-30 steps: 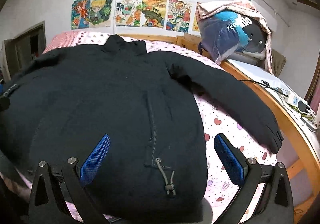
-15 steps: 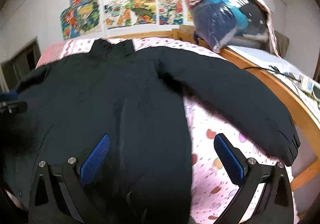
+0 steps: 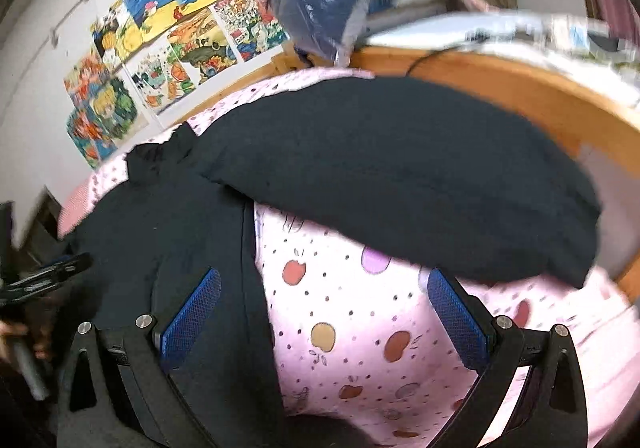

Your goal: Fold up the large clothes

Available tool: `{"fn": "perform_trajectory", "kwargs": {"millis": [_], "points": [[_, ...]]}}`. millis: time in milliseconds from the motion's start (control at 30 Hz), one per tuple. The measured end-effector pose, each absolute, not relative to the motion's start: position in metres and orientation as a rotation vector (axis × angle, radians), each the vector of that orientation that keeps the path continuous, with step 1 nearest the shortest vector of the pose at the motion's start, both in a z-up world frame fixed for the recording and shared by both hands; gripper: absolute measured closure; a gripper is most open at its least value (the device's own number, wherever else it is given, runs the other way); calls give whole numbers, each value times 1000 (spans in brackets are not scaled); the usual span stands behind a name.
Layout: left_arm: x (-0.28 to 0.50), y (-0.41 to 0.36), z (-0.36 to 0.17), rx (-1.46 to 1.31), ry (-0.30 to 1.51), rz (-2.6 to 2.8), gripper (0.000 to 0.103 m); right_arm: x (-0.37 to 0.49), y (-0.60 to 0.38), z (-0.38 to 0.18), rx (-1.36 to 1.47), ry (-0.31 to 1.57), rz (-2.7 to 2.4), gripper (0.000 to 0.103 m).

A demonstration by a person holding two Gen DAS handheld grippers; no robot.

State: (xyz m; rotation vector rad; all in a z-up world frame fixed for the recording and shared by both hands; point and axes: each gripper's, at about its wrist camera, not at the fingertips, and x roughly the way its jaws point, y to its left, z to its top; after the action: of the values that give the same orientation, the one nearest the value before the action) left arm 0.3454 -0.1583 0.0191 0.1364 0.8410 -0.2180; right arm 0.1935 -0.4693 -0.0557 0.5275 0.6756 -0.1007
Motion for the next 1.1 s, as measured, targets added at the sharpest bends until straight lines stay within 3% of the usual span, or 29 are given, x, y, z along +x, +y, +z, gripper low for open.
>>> {"fn": "perform_trajectory", "kwargs": {"millis": [367,733,867,967,1033,1067,1100], "points": [[434,-209,7,-27,833,-294,0,231,-492,-97,813,555,-167,1],[487,-257,-35,-47,931,-348,0,228,-528,-112,1131,217,-305,1],[503,-271,-45,-18,944,-350,0,225,-534,-105,1108,167,-369,4],[508,-281,-56,29,979,-329,0,226,-536,-96,1003,187,-426,13],[508,-283,-60,54,987,-326,0,223,-541,-93,952,202,-477,41],[507,-283,-60,55,985,-329,0,220,-547,-91,942,209,-493,47],[506,-281,-58,48,983,-333,0,220,-552,-89,944,214,-507,61]]}}
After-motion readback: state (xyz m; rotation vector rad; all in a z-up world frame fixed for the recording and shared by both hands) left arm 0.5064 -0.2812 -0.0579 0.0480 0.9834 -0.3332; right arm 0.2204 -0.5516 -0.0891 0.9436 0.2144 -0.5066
